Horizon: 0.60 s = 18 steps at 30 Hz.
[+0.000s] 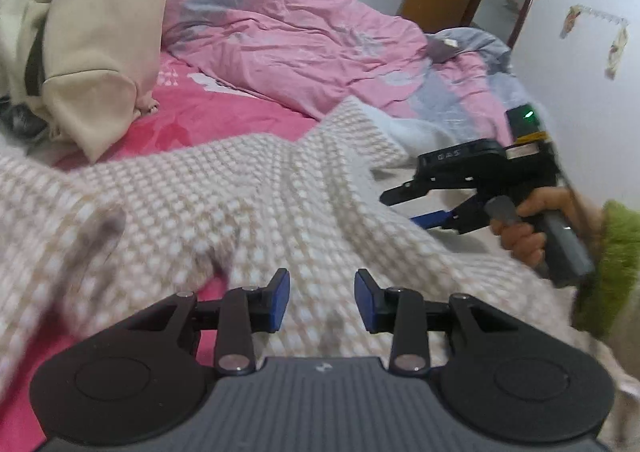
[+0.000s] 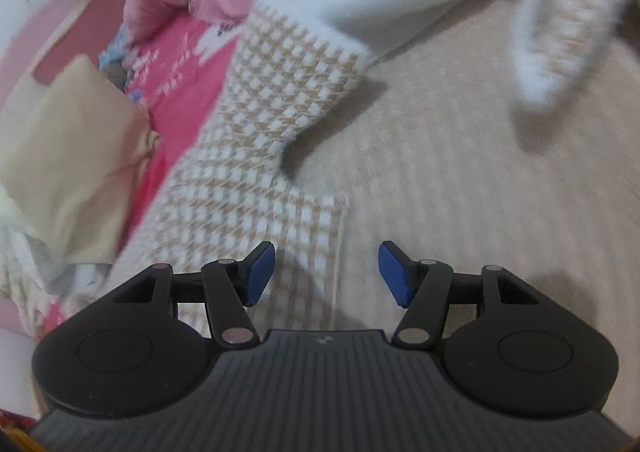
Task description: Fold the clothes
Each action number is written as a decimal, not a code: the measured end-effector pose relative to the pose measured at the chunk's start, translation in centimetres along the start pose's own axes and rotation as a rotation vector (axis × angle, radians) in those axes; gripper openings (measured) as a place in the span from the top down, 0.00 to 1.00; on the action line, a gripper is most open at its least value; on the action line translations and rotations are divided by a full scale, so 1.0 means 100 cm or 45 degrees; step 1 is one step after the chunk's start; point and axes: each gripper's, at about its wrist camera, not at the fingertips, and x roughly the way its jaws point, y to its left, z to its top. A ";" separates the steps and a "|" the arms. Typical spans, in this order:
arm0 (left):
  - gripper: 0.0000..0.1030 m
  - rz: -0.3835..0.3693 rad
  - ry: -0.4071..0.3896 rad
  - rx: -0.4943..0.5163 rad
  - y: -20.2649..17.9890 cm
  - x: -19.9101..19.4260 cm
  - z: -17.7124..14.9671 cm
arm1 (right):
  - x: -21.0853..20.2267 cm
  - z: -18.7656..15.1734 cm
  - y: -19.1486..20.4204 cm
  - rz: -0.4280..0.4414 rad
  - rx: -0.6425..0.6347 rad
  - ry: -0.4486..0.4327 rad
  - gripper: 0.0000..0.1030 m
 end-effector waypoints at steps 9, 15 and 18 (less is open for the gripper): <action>0.73 -0.034 -0.046 -0.093 0.022 0.006 -0.008 | 0.044 0.036 0.019 -0.167 -0.198 -0.064 0.97; 0.74 -0.006 -0.036 -0.053 0.018 0.011 -0.009 | 0.054 0.037 0.014 -0.382 -0.363 -0.163 0.96; 0.74 -0.010 -0.039 -0.059 0.019 0.010 -0.009 | 0.072 0.028 0.010 -0.458 -0.459 -0.130 0.93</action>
